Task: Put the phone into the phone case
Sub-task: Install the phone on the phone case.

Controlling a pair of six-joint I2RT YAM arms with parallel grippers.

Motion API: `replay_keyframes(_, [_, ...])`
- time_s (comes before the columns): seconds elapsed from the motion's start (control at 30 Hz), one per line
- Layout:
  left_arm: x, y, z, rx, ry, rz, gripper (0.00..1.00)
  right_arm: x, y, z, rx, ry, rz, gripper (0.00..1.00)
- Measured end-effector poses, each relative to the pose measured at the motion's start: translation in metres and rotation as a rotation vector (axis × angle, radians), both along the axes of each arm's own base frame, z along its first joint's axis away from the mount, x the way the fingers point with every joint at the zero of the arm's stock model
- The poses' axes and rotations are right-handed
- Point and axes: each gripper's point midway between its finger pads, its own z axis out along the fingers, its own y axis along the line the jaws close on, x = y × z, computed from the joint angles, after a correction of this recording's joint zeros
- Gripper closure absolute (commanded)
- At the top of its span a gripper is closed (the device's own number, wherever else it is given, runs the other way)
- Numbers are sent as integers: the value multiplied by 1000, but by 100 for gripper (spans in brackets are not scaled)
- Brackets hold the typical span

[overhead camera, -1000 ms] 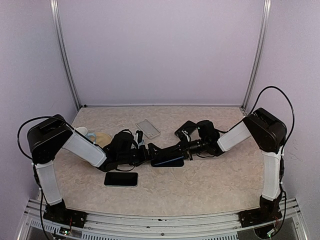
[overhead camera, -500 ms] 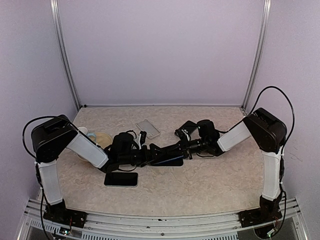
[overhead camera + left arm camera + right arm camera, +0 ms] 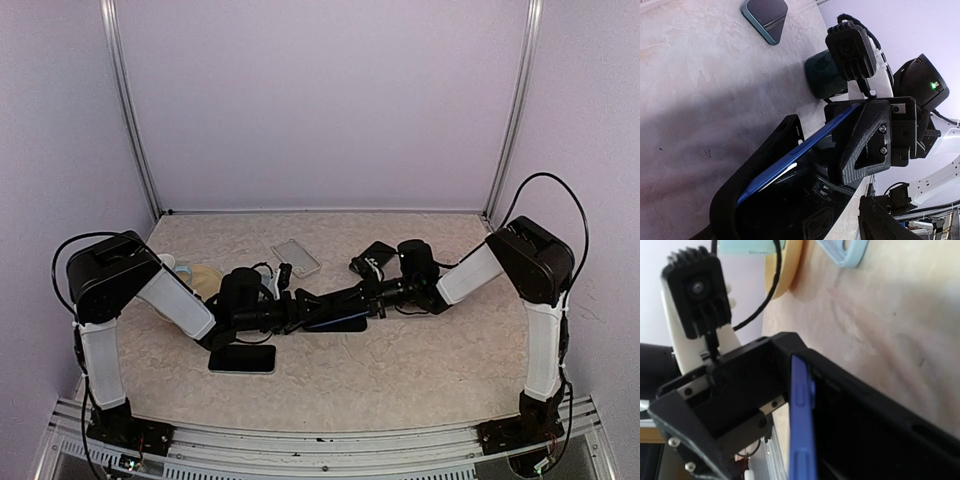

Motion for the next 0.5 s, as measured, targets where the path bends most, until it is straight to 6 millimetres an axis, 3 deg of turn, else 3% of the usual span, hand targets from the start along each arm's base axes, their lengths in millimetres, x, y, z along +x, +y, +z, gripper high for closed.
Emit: replay_keyframes(0.5, [-5,0,13,-99,-13,-28,52,-3,0,15,42,-33,32,100])
